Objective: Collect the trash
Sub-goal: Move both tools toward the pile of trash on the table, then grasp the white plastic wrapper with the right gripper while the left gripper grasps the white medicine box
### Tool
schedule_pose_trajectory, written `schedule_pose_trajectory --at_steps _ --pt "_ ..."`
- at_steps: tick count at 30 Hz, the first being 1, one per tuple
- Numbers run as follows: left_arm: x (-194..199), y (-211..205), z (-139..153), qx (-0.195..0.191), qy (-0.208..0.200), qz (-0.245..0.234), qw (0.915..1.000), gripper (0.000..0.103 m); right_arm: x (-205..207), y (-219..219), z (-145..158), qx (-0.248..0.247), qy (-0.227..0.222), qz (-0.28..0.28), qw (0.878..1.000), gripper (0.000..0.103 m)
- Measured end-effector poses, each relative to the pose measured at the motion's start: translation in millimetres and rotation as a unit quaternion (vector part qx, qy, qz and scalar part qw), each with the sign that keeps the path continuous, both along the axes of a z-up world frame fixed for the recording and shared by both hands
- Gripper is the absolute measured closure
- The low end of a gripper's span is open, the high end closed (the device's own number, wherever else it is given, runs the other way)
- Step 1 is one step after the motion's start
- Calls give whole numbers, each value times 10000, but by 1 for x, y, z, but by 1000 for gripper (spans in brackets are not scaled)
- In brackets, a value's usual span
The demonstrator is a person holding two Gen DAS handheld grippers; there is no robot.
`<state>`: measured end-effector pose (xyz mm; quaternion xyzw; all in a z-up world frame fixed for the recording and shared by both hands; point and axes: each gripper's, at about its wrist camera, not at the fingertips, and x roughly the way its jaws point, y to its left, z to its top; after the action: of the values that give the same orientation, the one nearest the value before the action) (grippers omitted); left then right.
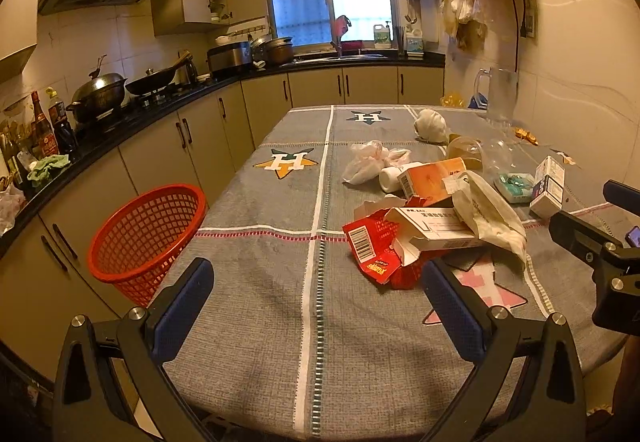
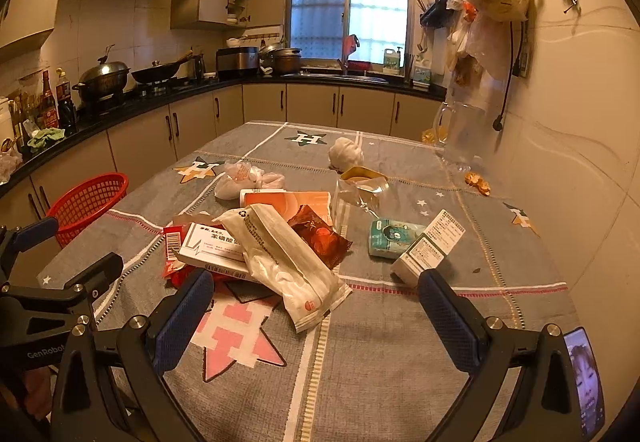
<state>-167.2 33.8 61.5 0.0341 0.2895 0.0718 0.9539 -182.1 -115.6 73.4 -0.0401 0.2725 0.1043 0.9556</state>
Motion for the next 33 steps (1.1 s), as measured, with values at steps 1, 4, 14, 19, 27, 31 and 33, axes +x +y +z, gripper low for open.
schedule_pose_trajectory --at_steps 1,4,14,19,27,31,33 --pt "1 1 0 -7 11 2 10000 0 0 0 -1 12 13 3 10000 0" --pt "2 2 -2 -17 40 -5 10000 0 3 0 -3 33 82 14 10000 0" --pt "6 4 -6 -5 115 -18 9999 0 9 2 -8 58 231 44 9997 0" --pt "9 4 -9 2 179 -26 9998 0 13 0 -11 114 305 43 9995 0" --pt "18 5 -14 -102 377 -253 9989 0 24 -10 -14 340 463 161 9982 13" --pt "27 9 -15 -190 522 -524 9971 0 36 -18 -17 552 771 346 9949 33" --pt "33 8 -16 -223 608 -648 9958 0 40 -18 -19 612 871 479 9932 41"
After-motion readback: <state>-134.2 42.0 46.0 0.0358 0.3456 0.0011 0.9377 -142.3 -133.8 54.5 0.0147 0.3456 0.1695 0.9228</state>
